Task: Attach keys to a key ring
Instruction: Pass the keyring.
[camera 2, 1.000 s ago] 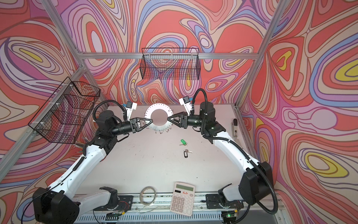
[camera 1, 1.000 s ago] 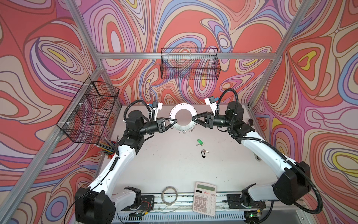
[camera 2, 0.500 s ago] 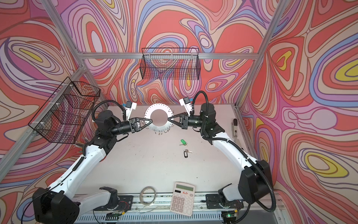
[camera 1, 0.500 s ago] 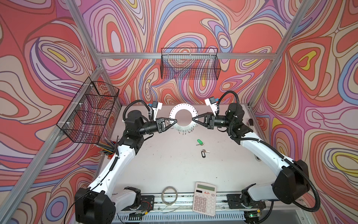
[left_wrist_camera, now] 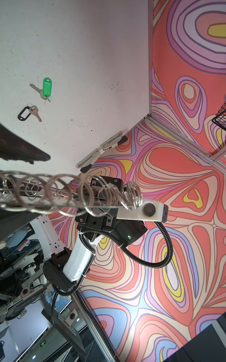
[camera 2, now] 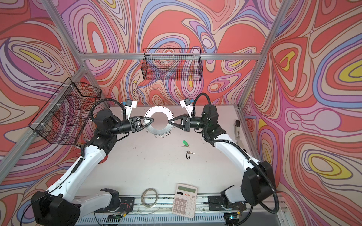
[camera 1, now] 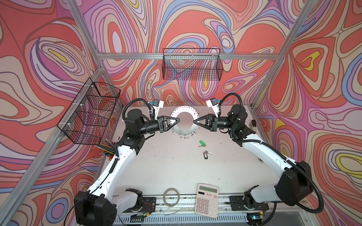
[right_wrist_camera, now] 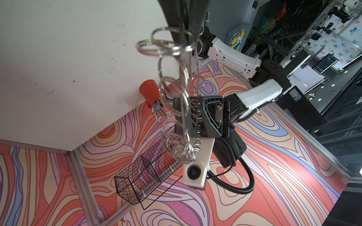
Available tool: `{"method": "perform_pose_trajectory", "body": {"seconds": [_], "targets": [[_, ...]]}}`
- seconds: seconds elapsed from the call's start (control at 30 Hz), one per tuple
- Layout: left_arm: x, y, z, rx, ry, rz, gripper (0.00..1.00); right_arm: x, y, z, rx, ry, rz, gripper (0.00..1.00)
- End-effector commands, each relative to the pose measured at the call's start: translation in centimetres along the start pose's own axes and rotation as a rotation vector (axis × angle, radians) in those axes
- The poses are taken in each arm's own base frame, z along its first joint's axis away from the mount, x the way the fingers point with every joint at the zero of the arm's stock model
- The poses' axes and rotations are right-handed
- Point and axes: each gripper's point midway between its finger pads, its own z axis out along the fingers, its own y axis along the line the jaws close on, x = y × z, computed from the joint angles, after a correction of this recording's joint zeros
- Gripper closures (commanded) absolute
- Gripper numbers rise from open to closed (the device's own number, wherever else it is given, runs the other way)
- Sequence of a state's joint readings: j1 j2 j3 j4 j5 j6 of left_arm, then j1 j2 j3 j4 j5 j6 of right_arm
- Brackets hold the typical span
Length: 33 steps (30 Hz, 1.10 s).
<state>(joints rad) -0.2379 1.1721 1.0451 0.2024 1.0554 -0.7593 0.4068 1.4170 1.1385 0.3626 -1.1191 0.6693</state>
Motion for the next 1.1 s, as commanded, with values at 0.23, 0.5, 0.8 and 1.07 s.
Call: {"method": "perform_pose_trajectory", "body": {"seconds": [0.23,0.5,0.8,1.07], "targets": [[1.0,-1.6,-0.3,0.056,0.046,0.001,0.64,-1.1,0.3,-0.1,0.006,-0.050,-0.037,1.00],[1.0,-1.1,-0.1,0.071,0.034,-0.030,0.84,-1.6,-0.2,0.1,-0.010,-0.090,-0.013,1.00],[0.5,-0.7,-0.1,0.034,0.008,-0.040,1.00,-0.8,-2.0,0.2,0.063,-0.071,0.011,1.00],[-0.7,2.0,-0.7,-0.036,-0.029,-0.076,1.00,0.1,-4.1,-3.2,0.291,-0.021,0.009,0.49]]}}
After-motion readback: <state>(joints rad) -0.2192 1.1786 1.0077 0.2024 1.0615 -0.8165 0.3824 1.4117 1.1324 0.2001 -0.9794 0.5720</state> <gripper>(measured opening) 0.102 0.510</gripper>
